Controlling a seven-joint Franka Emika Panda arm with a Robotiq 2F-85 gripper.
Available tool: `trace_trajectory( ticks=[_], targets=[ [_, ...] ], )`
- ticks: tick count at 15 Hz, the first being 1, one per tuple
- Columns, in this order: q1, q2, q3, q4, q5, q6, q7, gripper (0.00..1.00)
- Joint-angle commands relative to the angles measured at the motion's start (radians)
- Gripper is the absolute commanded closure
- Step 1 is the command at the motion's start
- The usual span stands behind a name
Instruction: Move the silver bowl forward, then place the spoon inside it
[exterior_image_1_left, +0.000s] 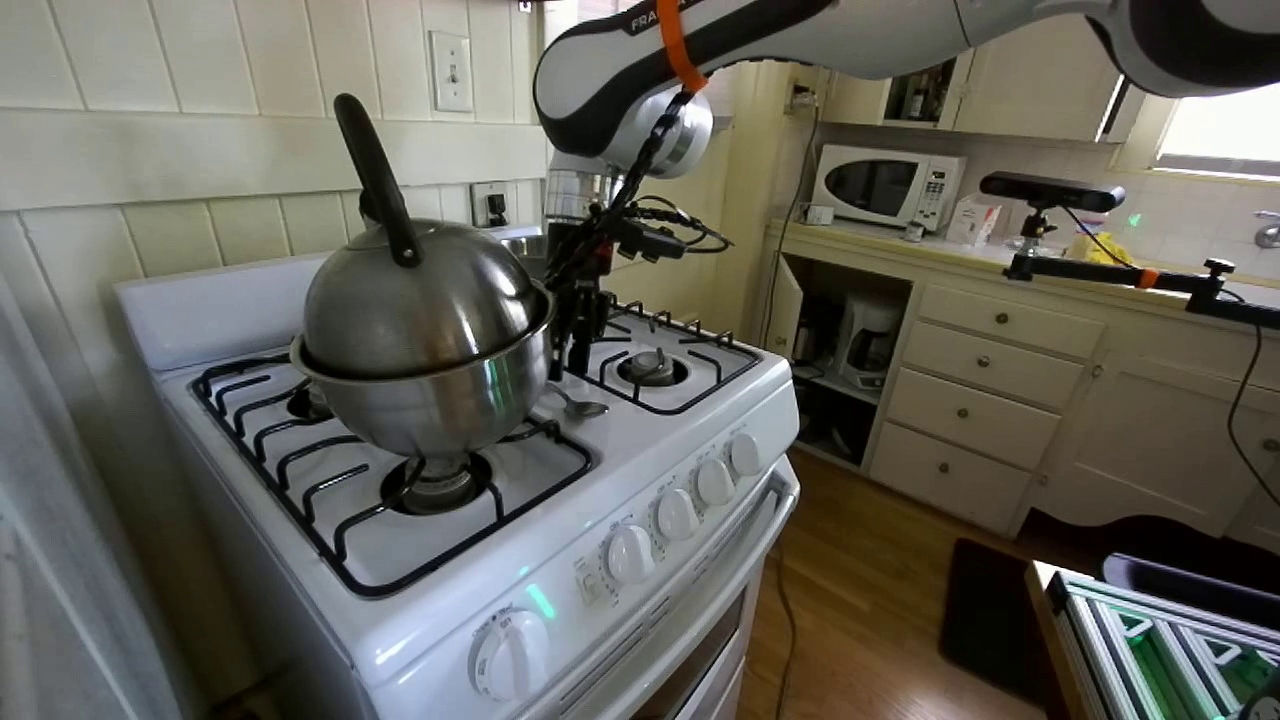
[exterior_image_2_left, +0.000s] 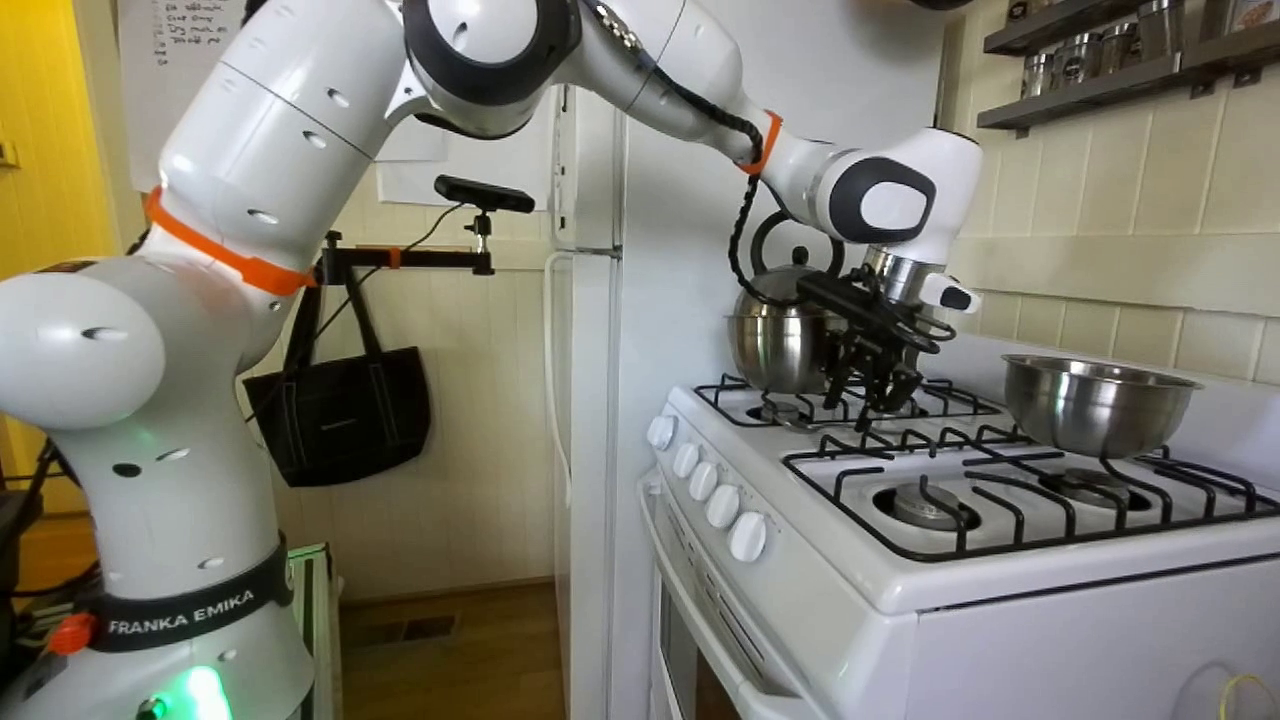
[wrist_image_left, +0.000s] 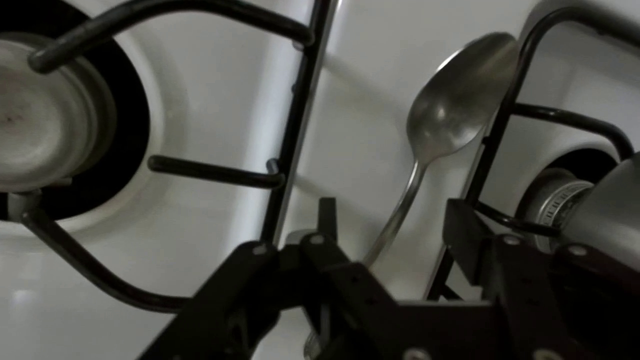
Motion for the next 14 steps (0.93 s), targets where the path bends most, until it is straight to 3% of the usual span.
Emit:
trace_trajectory(
  ticks=[1,5,12,14],
  targets=[
    [0.006,0.026,-0.002,0.056,-0.018,-0.047,0.014,0.44],
    [0.023,0.036,-0.007,0.087,-0.054,-0.066,0.024,0.43],
    [0.034,0.074,-0.003,0.136,-0.083,-0.128,0.026,0.53],
    [0.034,0.084,-0.002,0.145,-0.086,-0.139,0.026,0.51]
  ],
)
